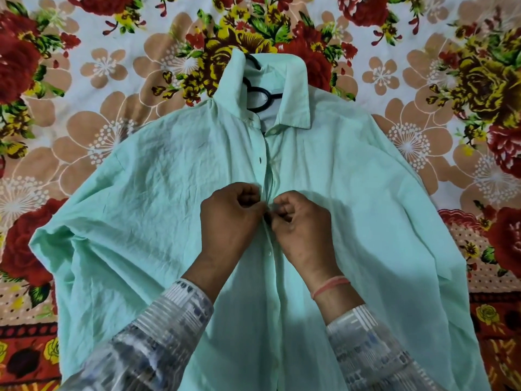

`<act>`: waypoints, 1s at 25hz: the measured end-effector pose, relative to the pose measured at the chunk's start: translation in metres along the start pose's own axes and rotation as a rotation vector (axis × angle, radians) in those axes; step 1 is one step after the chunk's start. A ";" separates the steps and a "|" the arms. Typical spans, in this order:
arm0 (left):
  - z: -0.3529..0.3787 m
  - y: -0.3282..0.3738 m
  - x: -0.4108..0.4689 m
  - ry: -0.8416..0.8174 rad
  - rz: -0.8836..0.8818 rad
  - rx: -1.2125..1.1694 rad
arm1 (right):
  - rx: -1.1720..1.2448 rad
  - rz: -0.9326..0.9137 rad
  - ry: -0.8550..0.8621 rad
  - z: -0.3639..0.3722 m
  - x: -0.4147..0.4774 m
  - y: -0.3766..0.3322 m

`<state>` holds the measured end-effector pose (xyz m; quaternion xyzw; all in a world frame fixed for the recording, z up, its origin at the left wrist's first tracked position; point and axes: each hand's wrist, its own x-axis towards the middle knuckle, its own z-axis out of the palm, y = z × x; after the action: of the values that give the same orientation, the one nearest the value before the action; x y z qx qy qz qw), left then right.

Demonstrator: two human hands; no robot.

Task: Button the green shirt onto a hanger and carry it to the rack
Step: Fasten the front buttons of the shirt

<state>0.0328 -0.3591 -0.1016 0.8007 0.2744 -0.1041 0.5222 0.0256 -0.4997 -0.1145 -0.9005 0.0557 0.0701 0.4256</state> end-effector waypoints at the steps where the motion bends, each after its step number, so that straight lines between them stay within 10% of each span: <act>1: 0.000 -0.003 0.000 0.005 -0.017 -0.037 | -0.008 0.000 0.000 0.001 0.001 0.000; 8: -0.007 -0.010 0.003 -0.072 -0.186 -0.357 | -0.293 -0.112 -0.032 0.005 0.018 -0.014; 17: -0.005 -0.011 0.000 -0.154 -0.219 -0.561 | 0.316 0.373 -0.191 -0.009 0.023 -0.015; 25: -0.003 -0.014 -0.002 -0.108 -0.140 -0.441 | 0.348 0.362 -0.284 -0.016 0.028 -0.016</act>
<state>0.0233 -0.3528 -0.1107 0.6397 0.3172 -0.1201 0.6898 0.0572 -0.5034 -0.0968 -0.7705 0.1666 0.2597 0.5577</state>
